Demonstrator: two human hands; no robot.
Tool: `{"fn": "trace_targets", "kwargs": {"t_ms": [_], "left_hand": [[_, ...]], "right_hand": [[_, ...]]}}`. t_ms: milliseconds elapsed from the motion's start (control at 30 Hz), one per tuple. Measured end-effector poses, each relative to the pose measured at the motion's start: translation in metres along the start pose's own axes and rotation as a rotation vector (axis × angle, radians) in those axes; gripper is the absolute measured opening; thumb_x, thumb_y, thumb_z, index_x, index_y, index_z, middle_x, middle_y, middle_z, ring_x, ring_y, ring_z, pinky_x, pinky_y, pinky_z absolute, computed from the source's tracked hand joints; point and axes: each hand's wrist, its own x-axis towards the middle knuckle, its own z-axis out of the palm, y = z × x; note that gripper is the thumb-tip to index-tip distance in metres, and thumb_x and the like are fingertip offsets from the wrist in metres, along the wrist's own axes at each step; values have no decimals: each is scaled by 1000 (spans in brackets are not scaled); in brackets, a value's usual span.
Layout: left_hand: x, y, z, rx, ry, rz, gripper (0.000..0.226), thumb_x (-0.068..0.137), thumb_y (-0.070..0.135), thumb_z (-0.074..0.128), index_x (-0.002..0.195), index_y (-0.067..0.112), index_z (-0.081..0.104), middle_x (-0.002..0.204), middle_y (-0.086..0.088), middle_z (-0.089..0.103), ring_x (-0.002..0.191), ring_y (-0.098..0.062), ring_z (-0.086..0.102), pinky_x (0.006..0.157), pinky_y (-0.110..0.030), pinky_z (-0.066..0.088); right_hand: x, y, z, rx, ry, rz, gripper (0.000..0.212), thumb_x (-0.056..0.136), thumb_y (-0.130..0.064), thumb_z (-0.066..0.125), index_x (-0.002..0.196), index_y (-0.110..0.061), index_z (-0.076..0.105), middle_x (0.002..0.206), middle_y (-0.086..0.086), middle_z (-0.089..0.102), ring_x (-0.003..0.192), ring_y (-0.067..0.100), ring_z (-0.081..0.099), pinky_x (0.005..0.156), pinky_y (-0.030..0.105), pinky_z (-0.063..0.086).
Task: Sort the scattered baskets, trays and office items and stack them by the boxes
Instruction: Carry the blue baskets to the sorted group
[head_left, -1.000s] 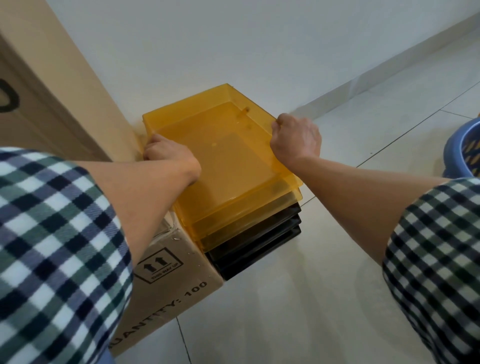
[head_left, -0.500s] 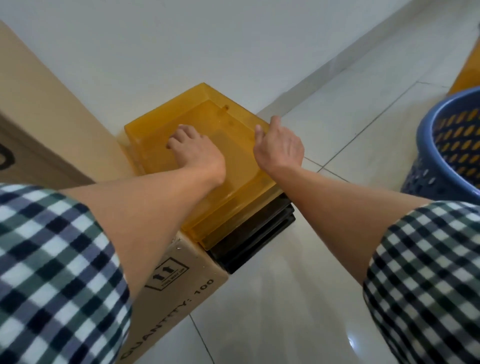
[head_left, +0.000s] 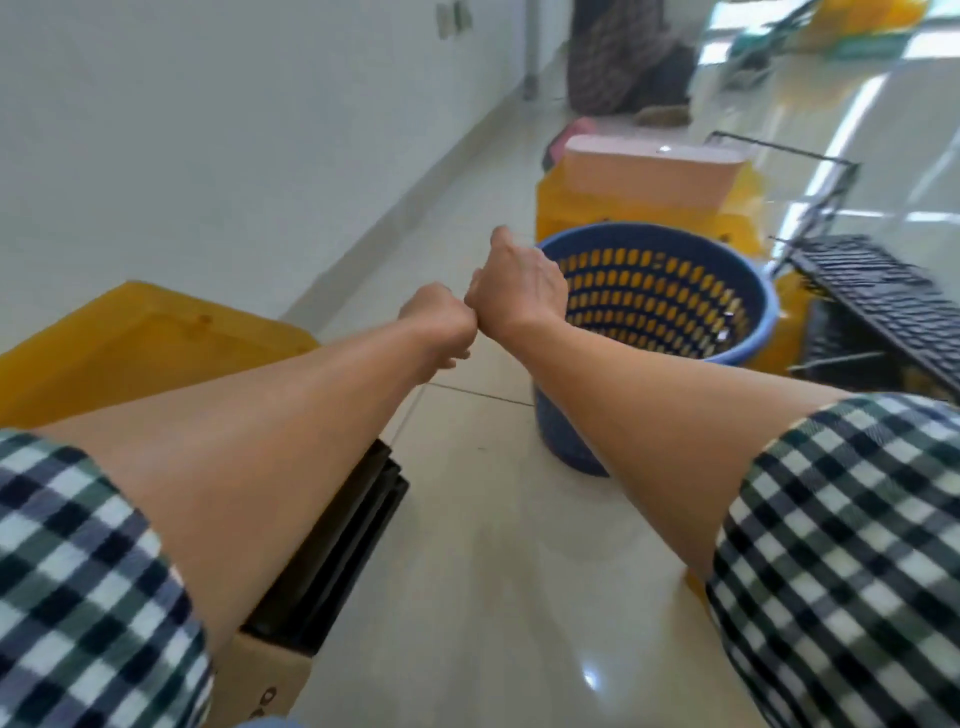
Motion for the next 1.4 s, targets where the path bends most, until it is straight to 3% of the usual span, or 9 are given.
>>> {"fn": "trace_targets", "kwargs": {"t_ms": [167,267,533,667,867,1033,1133,1267,1400], "left_hand": [[-23,17,71,-231,-296,-102,33,96,32,65,124,19,54,132,-6,52,81,-27,67,73,-36,59],[-31,17,102,-289,-349,-184,50,98,36,63,141,19,45,147,-9,46,81,-29,66,64,-36,60],[-54,12,102,-522,-273,-212,32,95,-3,54,126,5,52,111,-16,64,87,-28,72,56,-30,62],[-68,-1,79,-424,-187,-250,37,92,-2,52,128,9,50,113,-13,61,91,-26,69,53,-29,61],[-71,-37,42,-171,28,-227,25,88,5,52,113,8,56,84,-10,62,67,-24,68,43,-30,50],[-61,-64,27,150,202,-195,36,93,6,61,127,-1,56,100,-18,64,63,-26,62,38,-29,44],[-65,-71,26,257,214,-225,30,94,11,61,121,-1,57,93,-18,65,63,-27,63,36,-29,43],[-67,-79,31,413,292,-206,10,94,15,59,89,6,58,72,-9,54,60,-22,53,51,-31,45],[-73,-85,37,428,364,-256,15,91,16,58,79,13,51,73,-5,53,62,-20,52,50,-30,42]], "right_hand": [[-23,80,-56,-244,-111,248,45,88,-35,66,126,-15,56,129,14,58,124,37,46,95,46,41],[-58,120,-70,-377,-246,334,44,96,-45,56,129,-17,60,141,14,48,135,38,35,109,56,32],[-112,138,-101,-209,-360,149,48,102,-49,49,142,-22,51,143,11,46,136,33,38,112,50,35],[-122,132,-128,-174,-235,198,56,100,-52,51,148,-22,45,149,11,41,139,32,37,114,52,35],[-107,145,-133,-149,-129,354,61,94,-44,64,145,-20,41,152,16,36,134,36,43,111,52,41],[-97,156,-111,-45,-205,482,75,91,-28,69,151,-15,26,143,18,43,116,36,56,85,42,51],[-75,150,-104,-52,-298,457,72,93,-28,65,151,-12,24,139,18,48,111,34,56,79,40,51],[-52,151,-76,-214,-438,335,87,96,-32,59,161,-21,2,149,22,39,126,42,51,96,48,50],[-46,162,-42,-424,-354,205,79,101,-19,44,162,-31,-5,147,25,43,126,41,52,86,45,48]]}}
